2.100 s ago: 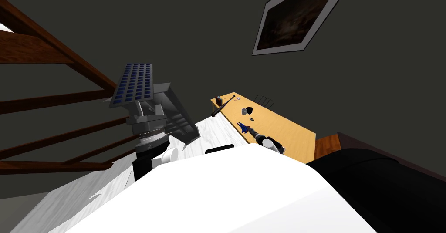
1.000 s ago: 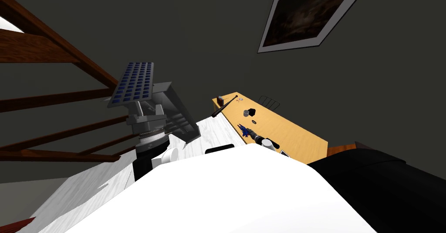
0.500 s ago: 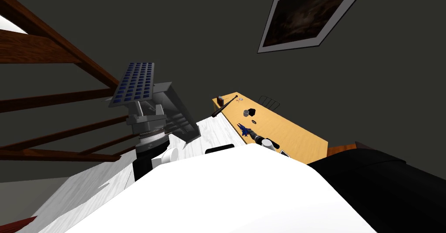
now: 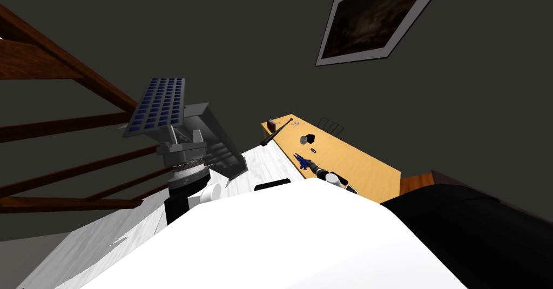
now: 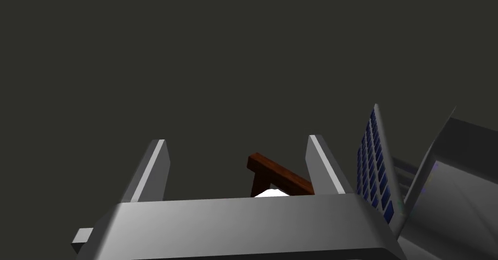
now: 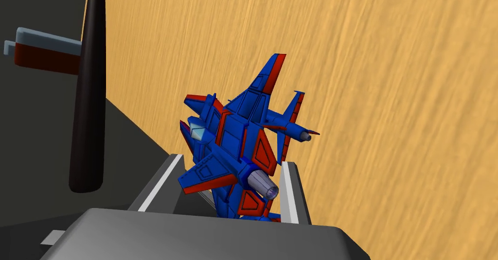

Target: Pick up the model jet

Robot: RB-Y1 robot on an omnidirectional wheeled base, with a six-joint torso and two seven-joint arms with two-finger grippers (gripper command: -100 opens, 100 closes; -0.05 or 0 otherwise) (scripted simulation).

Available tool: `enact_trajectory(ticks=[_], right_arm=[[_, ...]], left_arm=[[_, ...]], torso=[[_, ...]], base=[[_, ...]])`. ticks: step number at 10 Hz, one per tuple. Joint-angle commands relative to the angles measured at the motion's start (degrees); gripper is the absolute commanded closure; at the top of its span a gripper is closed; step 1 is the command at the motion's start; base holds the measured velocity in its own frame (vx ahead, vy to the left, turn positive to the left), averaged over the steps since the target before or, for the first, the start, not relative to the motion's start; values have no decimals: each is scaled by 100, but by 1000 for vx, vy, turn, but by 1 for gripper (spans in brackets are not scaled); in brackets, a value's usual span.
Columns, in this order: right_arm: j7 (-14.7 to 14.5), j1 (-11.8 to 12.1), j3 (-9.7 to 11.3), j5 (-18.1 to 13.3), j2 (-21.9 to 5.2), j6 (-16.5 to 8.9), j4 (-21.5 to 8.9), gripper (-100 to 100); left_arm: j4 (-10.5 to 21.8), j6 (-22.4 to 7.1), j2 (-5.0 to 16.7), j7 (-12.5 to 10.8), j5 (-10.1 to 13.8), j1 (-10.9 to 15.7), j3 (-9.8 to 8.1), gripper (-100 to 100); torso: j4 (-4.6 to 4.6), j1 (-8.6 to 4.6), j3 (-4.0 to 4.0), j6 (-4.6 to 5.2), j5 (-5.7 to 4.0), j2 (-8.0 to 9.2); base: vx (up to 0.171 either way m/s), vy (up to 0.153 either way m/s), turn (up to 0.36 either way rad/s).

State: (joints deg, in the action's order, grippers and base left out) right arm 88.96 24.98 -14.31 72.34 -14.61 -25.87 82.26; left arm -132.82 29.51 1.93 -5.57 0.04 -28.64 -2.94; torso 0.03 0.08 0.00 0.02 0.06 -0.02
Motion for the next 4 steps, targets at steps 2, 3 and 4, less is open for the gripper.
enact_trajectory(ticks=[2, 3, 4], right_arm=[[57, 196, 66, -10, -29, -72, 264, 100], [45, 142, 56, -16, -19, -50, 193, 100], [56, 149, 56, -20, -22, -58, 206, 0]], left_arm=[[0, 0, 0, 0, 0, 0, 0, 0], [0, 0, 0, 0, 0, 0, 0, 0], [0, 0, 0, 0, 0, 0, 0, 0]], torso=[[1, 1, 1, 1, 0, 1], [2, 1, 2, 0, 2, 2], [2, 0, 3, -2, 1, 4]], base=[[23, 5, -71], [9, 3, -13], [0, 0, 0]])
